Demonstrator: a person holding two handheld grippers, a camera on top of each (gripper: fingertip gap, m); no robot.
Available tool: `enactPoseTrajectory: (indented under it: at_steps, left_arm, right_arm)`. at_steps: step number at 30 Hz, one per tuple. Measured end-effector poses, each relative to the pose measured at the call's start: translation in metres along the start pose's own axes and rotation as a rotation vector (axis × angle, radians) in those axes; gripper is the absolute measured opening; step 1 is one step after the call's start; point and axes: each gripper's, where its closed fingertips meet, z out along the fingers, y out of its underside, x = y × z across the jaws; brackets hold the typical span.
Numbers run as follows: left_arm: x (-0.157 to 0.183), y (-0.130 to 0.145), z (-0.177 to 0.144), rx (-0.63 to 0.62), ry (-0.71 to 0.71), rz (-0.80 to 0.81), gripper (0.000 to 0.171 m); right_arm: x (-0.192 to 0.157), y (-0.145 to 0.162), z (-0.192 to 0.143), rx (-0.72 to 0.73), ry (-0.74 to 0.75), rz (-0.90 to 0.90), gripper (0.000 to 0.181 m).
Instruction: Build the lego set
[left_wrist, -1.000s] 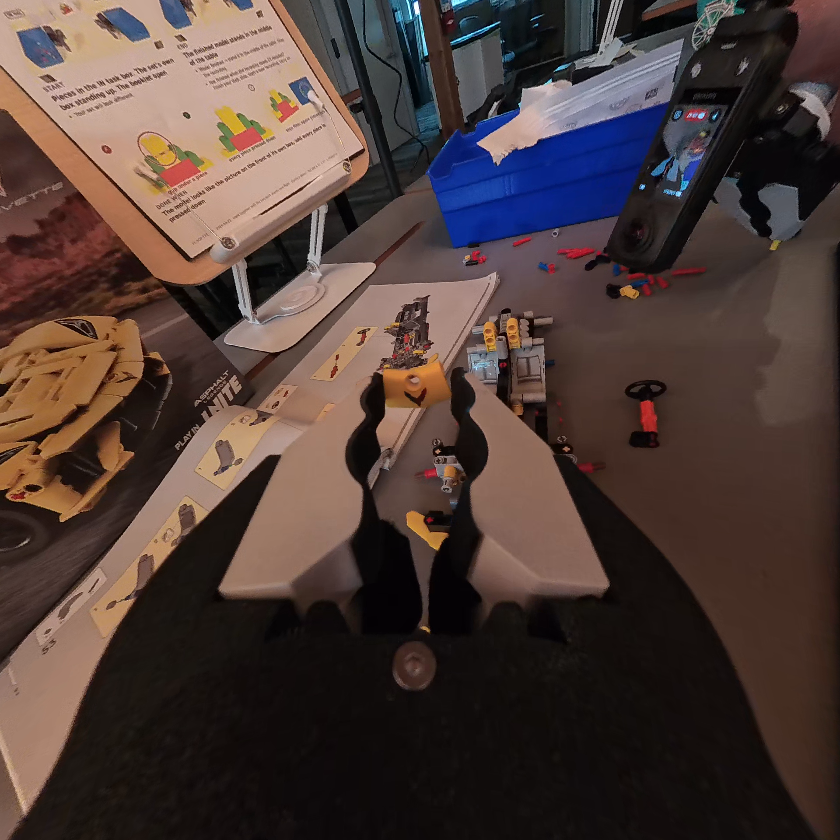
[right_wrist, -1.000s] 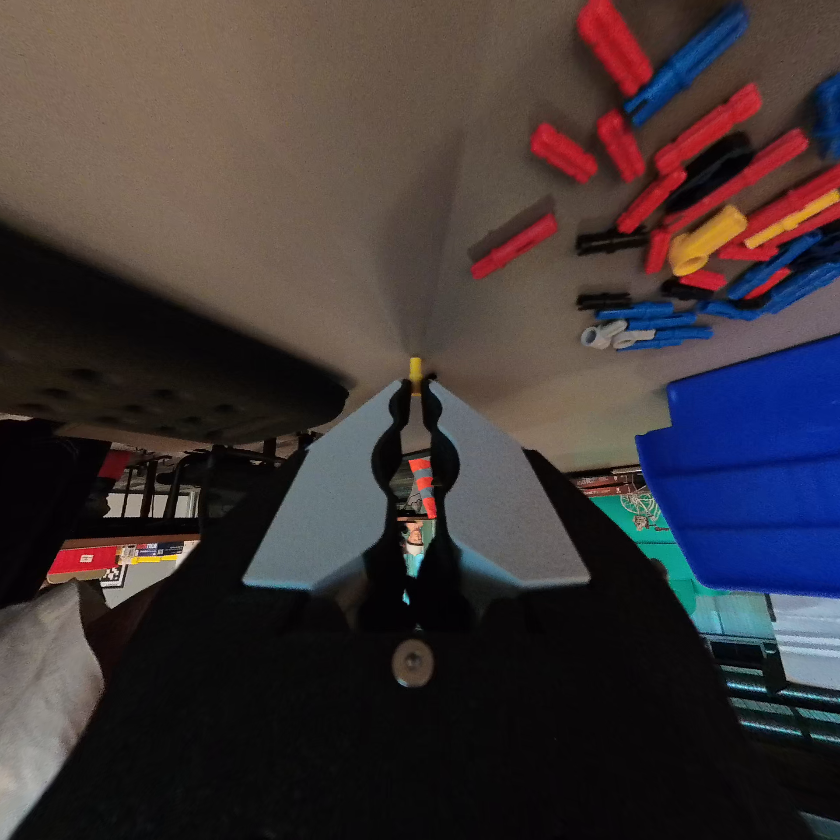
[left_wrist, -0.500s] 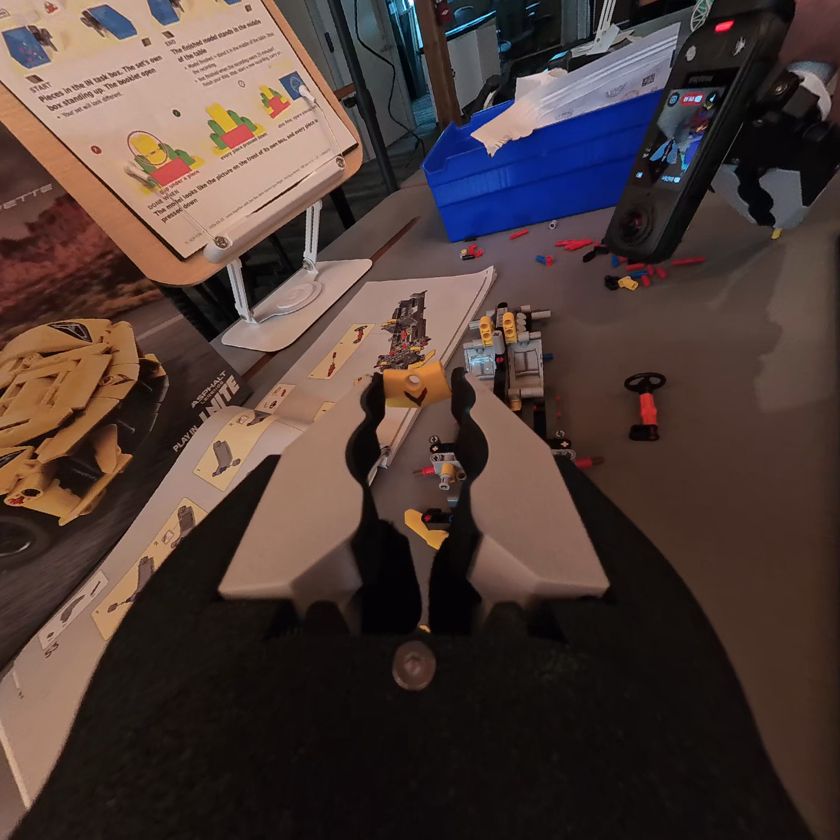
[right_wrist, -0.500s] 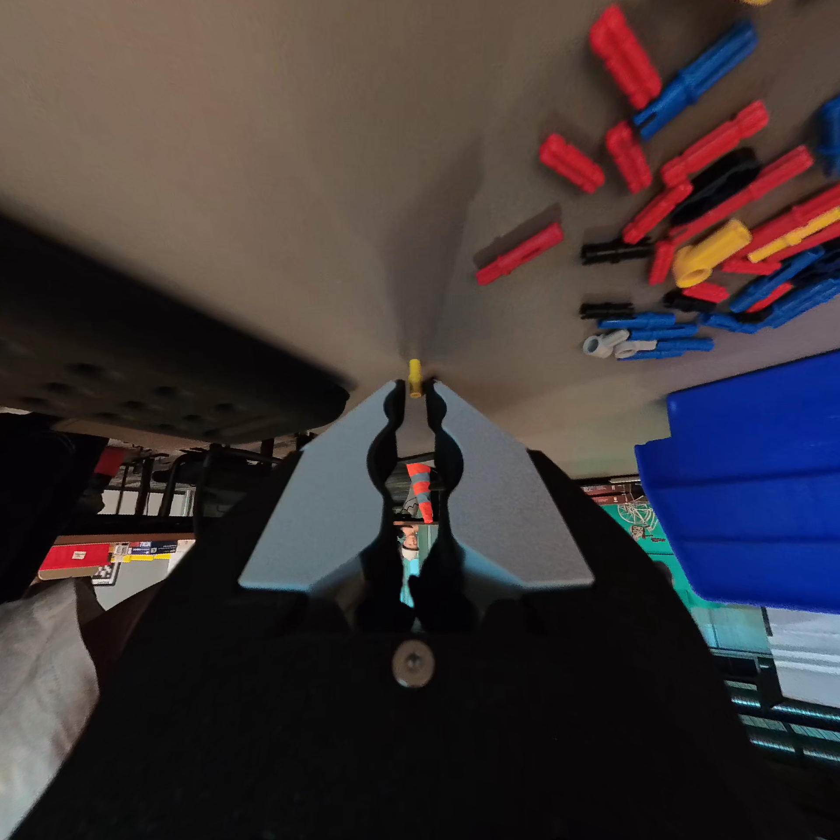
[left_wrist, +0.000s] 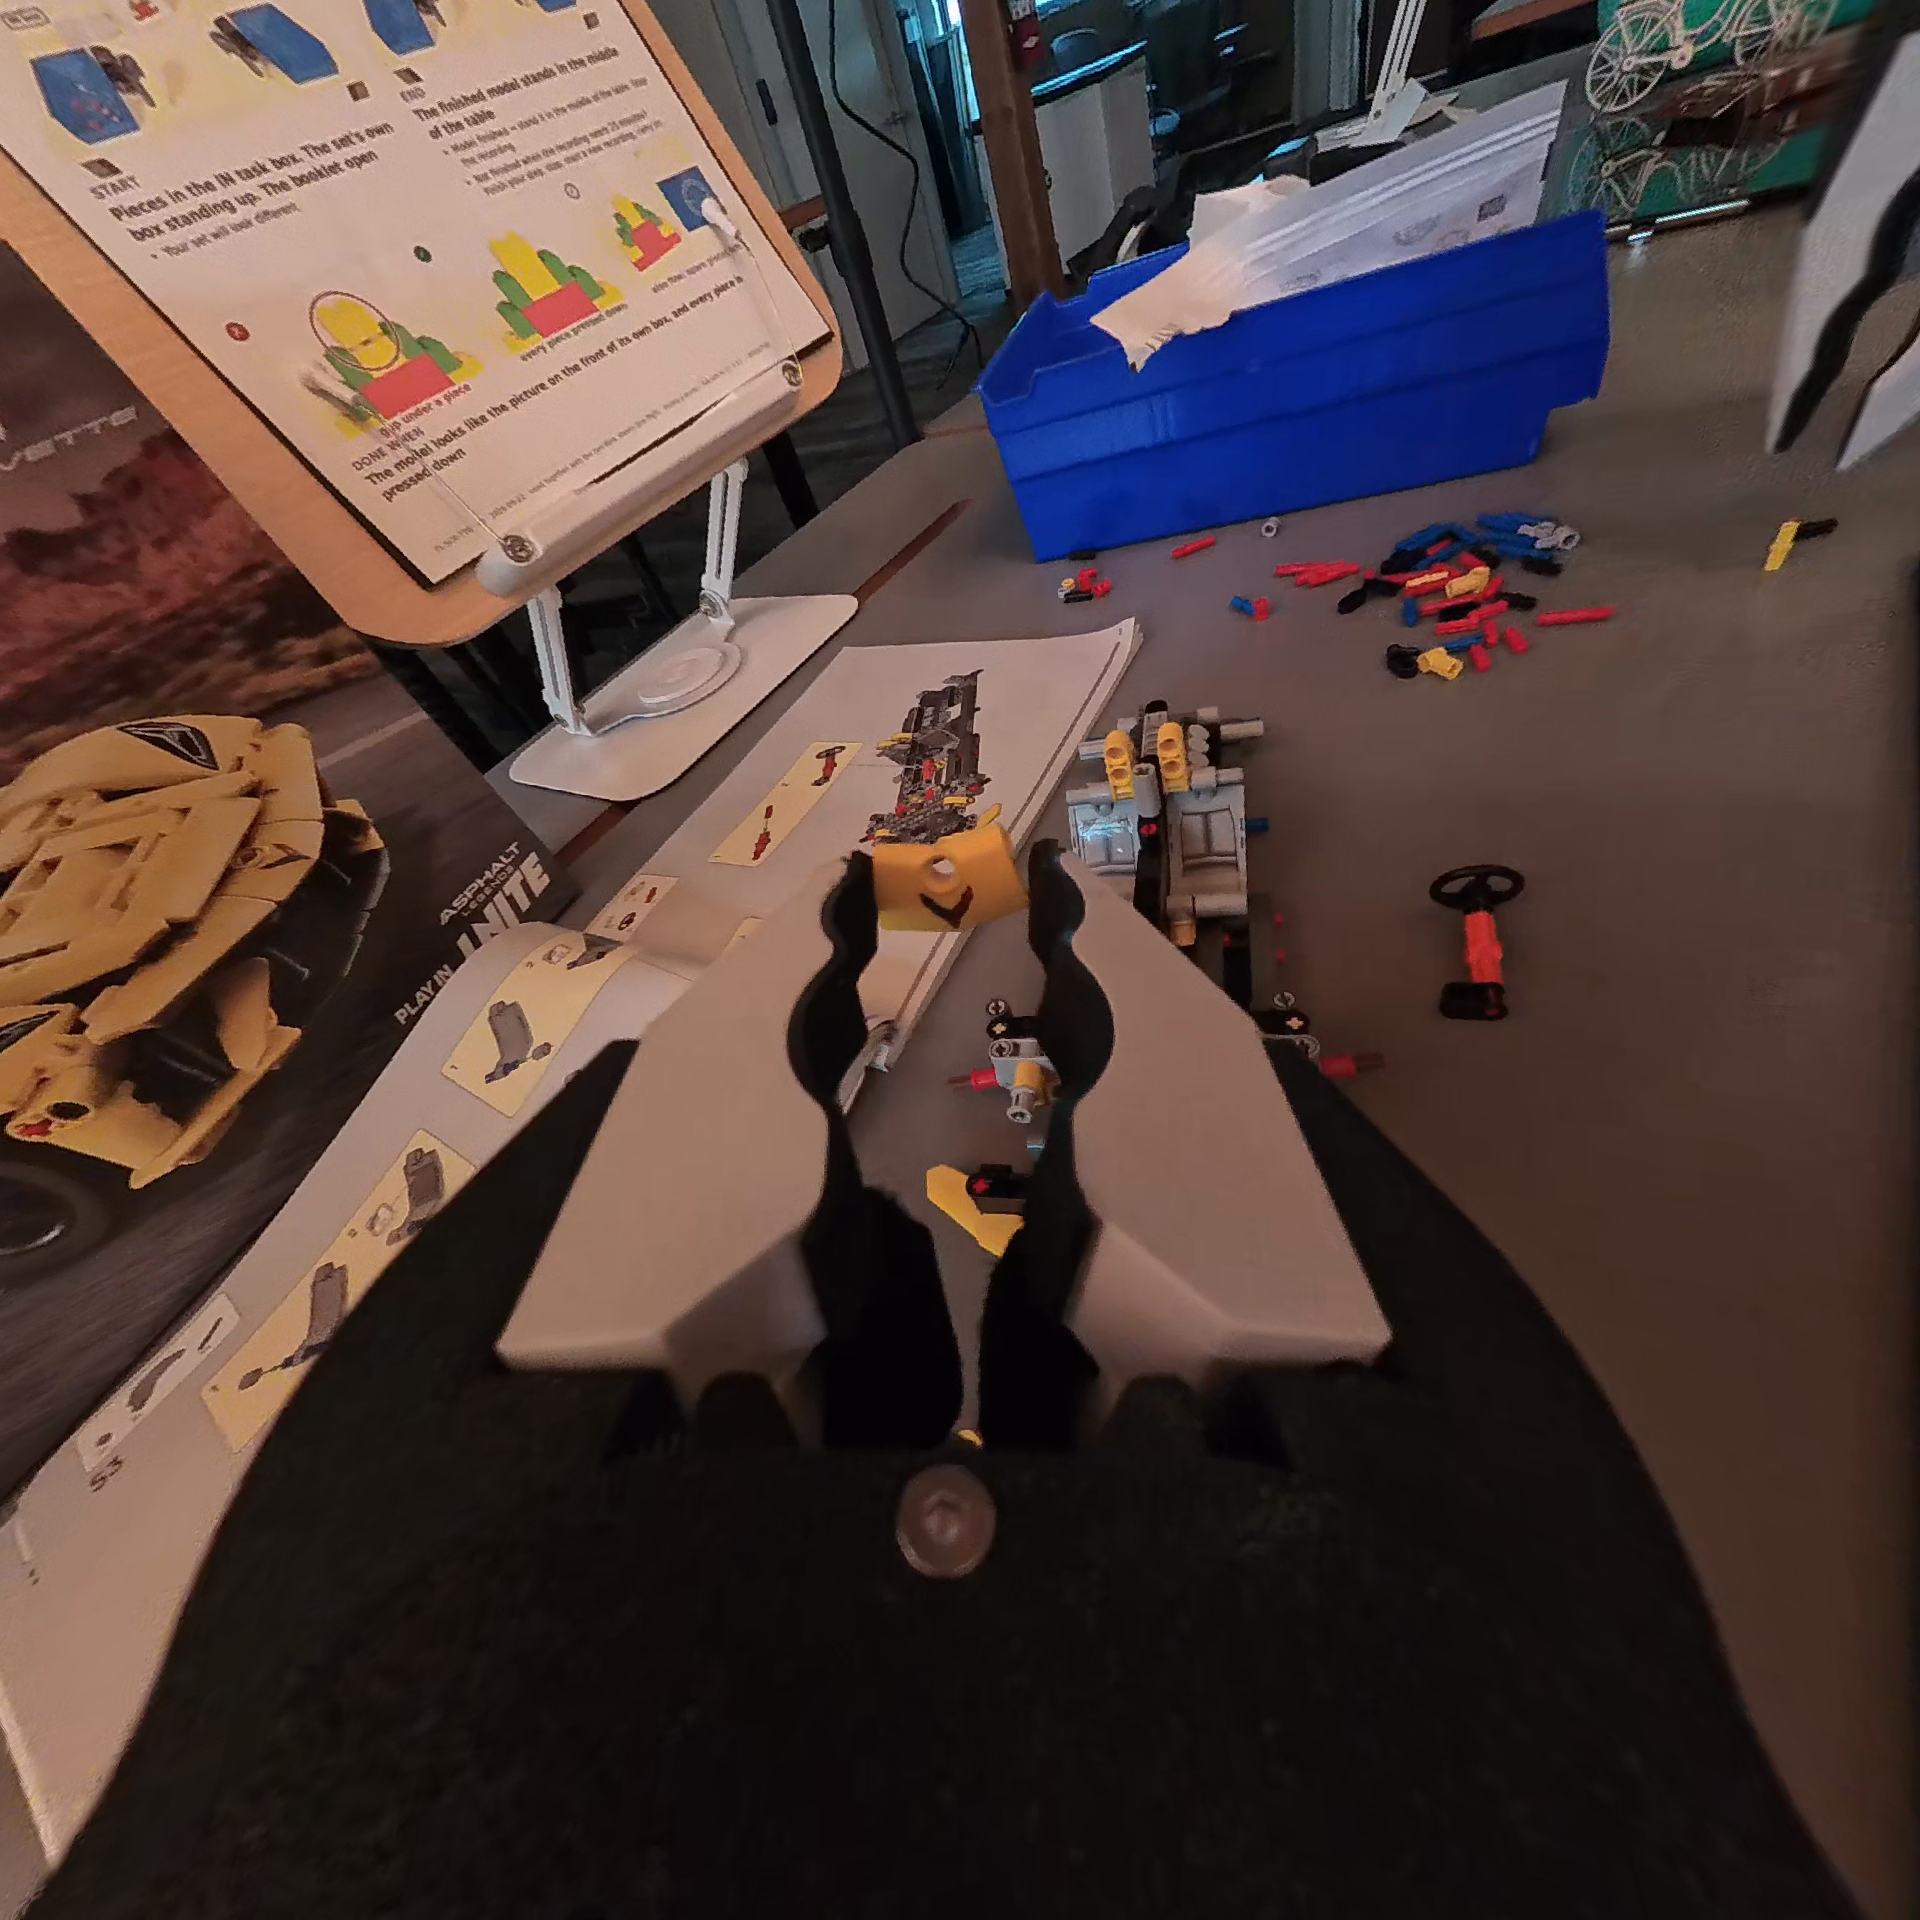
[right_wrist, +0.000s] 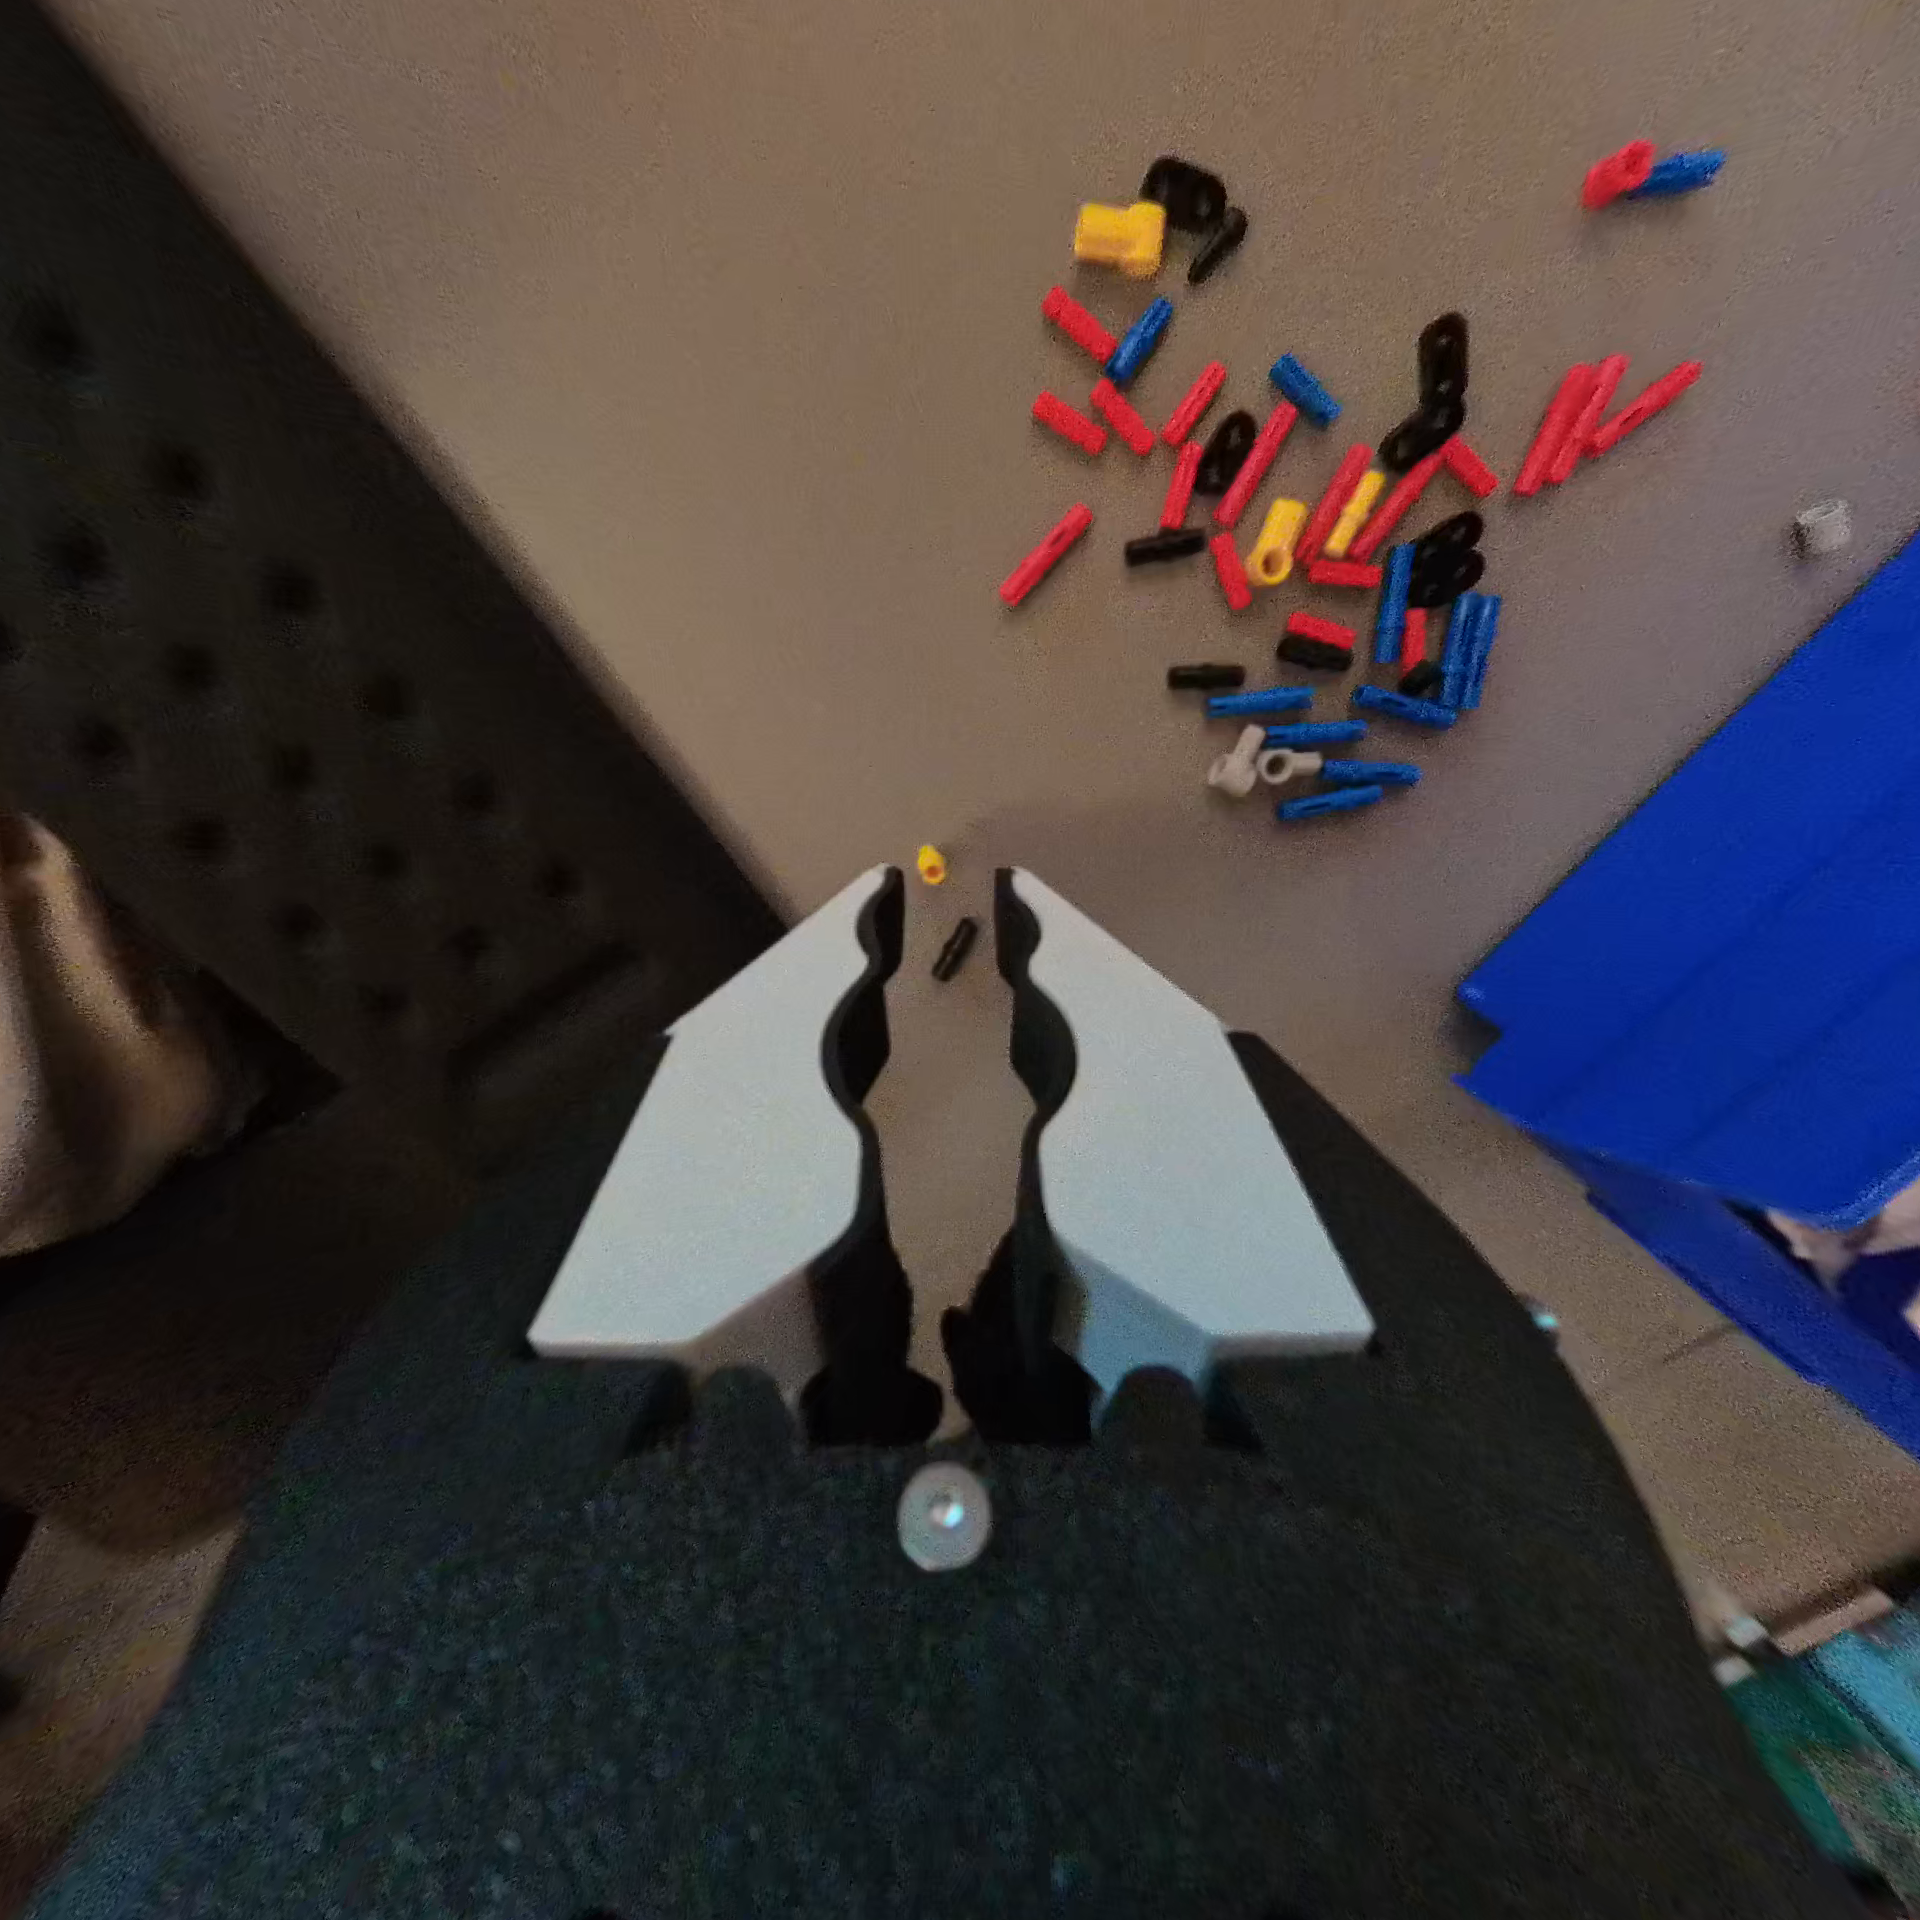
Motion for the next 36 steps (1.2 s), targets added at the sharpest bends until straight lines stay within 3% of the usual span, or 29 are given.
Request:
enactPoseTrajectory:
  at_steps: [3,7,14,32,36]
  left_arm:
    - [0.000,0.001,0.001,-0.005,-0.003,0.009,0.026]
    - [0.002,0.003,0.002,-0.014,-0.006,0.022,0.026]
    - [0.003,0.010,0.006,-0.040,-0.008,0.041,0.026]
    - [0.003,0.010,0.006,-0.044,-0.009,0.050,0.026]
    - [0.005,0.009,0.006,-0.037,0.000,0.043,0.026]
  right_arm:
    - [-0.006,0.009,0.000,0.137,0.060,0.003,0.012]
    - [-0.002,0.017,0.012,0.140,0.166,-0.030,0.006]
    - [-0.006,0.013,0.024,0.123,0.060,0.009,0.009]
    - [-0.004,0.013,0.034,0.063,-0.009,0.029,0.007]
    - [-0.002,0.006,0.029,0.109,0.010,0.016,0.004]
